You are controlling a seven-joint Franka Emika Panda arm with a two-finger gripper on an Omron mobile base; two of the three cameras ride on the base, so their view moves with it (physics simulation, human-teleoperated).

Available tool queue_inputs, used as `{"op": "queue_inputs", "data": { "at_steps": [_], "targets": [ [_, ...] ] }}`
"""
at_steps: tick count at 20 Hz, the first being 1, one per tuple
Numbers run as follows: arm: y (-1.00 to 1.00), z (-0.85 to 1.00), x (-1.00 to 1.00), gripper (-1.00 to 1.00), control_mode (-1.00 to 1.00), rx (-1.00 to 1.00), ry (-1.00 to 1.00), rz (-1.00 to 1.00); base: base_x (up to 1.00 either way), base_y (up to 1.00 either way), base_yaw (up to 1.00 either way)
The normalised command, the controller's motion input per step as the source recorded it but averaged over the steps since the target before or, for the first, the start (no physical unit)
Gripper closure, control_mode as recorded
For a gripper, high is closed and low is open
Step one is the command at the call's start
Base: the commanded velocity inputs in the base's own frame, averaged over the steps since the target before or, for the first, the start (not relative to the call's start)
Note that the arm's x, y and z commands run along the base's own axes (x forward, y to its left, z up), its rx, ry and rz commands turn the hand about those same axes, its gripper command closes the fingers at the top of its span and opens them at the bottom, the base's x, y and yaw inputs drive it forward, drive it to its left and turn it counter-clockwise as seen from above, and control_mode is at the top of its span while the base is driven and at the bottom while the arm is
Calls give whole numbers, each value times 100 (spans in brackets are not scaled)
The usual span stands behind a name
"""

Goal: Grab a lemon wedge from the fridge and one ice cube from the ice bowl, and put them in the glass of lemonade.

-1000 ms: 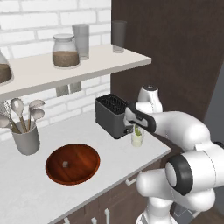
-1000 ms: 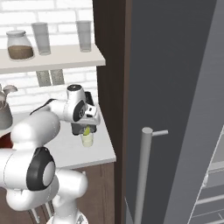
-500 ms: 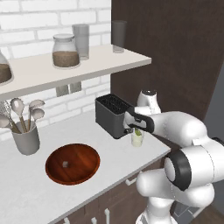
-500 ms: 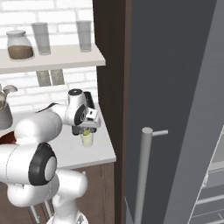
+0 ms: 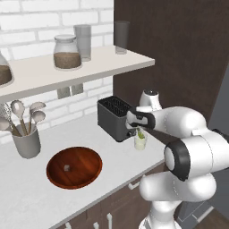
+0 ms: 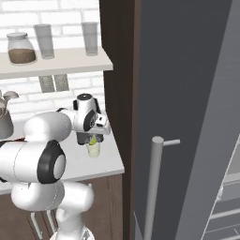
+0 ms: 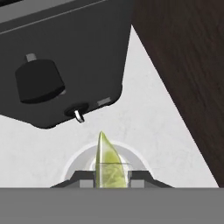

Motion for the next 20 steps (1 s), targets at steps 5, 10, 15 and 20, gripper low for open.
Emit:
{"op": "queue_inputs", "data": {
  "at_steps": [5,10,15,20],
  "targets": [
    [-2,-3,-13,100,-100,0,-1,0,0,0,0],
    [-7,0,0,100,-100,0,0,0,0,0,0],
    [-9,-1,0,100,-100,0,0,0,0,0,0],
    [12,1,-3,100,-100,0,0,0,0,0,0]
  ]
}}
